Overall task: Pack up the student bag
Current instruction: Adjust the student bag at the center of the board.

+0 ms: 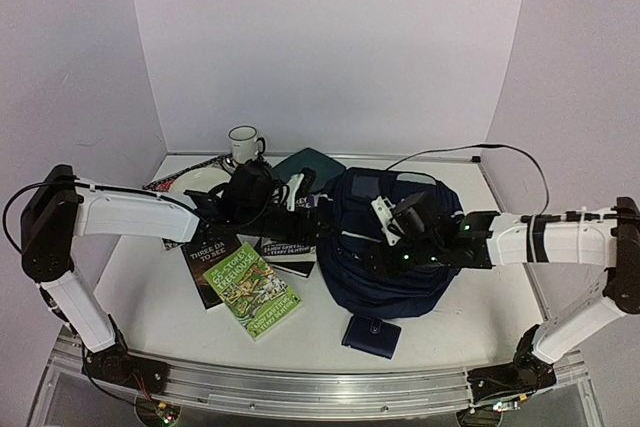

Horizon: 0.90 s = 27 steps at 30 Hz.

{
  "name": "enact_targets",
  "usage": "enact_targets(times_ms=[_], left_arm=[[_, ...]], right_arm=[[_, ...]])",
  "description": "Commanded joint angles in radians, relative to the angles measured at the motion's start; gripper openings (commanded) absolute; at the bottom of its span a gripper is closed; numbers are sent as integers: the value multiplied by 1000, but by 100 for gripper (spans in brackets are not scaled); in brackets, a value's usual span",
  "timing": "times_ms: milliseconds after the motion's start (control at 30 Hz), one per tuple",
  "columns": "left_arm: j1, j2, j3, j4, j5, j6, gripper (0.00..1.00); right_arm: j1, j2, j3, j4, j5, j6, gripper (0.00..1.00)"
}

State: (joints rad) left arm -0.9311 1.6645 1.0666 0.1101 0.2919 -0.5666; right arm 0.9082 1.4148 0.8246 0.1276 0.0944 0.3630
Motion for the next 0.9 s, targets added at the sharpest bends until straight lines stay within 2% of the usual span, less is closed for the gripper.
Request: enact_targets(times_ms=[0,167,300,433,667,867], left_arm=[[9,63,51,27,33,-68,56],[12,145,108,29,69,-83,56],[12,209,145,29,99,-103,56],[12,235,143,31,117,-114,56],[26,203,115,29,81,-100,57],[35,240,163,18,103,-85,57]], right_arm=[[5,76,22,-9,-2,-5,41],[5,118,25,39,5,-29,35],[5,129,43,40,1,-35,35],[5,114,35,14,105,-88,36],[5,119,55,-78,247,-282,45],[4,121,84,-95,328,-335,46]])
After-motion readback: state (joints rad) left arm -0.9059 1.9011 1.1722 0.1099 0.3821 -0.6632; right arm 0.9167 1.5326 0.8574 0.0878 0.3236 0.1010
